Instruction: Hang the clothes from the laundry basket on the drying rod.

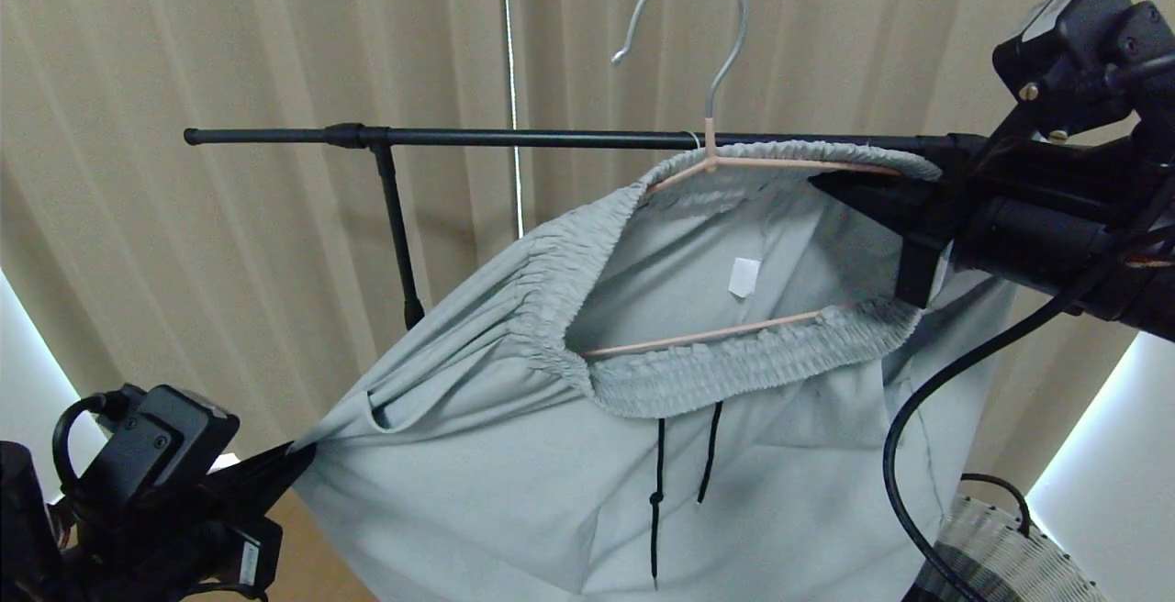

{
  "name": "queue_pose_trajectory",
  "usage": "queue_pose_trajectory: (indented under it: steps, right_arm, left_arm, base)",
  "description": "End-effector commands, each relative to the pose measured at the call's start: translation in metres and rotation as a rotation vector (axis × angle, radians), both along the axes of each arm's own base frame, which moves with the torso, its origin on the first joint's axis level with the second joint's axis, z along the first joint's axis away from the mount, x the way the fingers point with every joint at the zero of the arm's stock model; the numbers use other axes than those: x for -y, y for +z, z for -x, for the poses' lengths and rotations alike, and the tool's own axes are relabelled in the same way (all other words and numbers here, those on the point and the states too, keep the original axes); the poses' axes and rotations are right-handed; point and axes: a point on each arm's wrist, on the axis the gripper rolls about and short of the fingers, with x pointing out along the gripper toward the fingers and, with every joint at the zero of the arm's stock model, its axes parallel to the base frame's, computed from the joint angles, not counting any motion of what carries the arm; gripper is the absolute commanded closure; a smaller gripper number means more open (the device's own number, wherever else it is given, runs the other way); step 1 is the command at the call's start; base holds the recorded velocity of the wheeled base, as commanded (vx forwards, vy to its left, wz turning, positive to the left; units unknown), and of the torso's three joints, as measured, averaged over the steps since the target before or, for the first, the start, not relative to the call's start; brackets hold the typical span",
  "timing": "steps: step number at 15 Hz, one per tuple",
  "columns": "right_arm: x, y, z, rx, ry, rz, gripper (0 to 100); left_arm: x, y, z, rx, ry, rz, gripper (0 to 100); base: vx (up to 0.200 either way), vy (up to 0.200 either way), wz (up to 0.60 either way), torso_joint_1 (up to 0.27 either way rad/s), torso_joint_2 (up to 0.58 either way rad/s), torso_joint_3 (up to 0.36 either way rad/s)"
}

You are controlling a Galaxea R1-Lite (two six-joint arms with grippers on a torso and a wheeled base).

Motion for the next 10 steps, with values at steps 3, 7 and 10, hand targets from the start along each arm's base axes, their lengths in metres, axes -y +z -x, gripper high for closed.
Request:
queue_pose_trajectory:
  steps: [3,7,10]
  right_arm:
    - [0.000,0.000,0.000,0.001,-0.001,0.000,100]
    - [0.000,0.000,0.001,0.001,-0.004,0.000,100]
    - [0.007,0.000,-0.003,-0.003,-0.061,0.003,100]
  left_arm:
    - [-0.002,0.001,0.002,0.010,0.007,0.001,100]
    - [0.000,0.012,0.012,0.080,-0.022,0.025,0]
    - [-0.003,0.020,0.019,0.132,-0.017,0.047,0]
  base:
    - [0.000,0.000,0.00,0.000,0.00,0.000]
    - [0.000,0.000,0.00,0.000,0.00,0.000]
    - [0.000,0.000,0.00,0.000,0.00,0.000]
